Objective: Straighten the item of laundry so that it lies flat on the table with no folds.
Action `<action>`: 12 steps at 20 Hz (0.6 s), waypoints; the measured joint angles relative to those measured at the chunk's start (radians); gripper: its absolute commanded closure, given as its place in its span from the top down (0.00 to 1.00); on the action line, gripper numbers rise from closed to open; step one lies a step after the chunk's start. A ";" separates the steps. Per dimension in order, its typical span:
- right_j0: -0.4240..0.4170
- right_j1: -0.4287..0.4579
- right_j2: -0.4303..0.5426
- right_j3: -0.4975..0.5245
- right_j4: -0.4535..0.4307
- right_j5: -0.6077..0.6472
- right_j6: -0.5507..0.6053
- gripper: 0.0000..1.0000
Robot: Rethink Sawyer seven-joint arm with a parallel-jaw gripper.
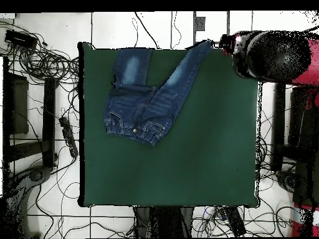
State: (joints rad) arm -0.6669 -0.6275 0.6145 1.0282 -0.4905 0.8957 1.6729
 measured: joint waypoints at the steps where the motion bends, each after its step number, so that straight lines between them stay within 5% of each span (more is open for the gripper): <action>1: 0.000 -0.005 -0.003 0.002 0.001 -0.005 0.000 1.00; 12: 0.005 -0.052 -0.084 0.073 0.033 -0.009 0.000 1.00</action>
State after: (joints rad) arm -0.6619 -0.6792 0.5309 1.1007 -0.4578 0.8867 1.6729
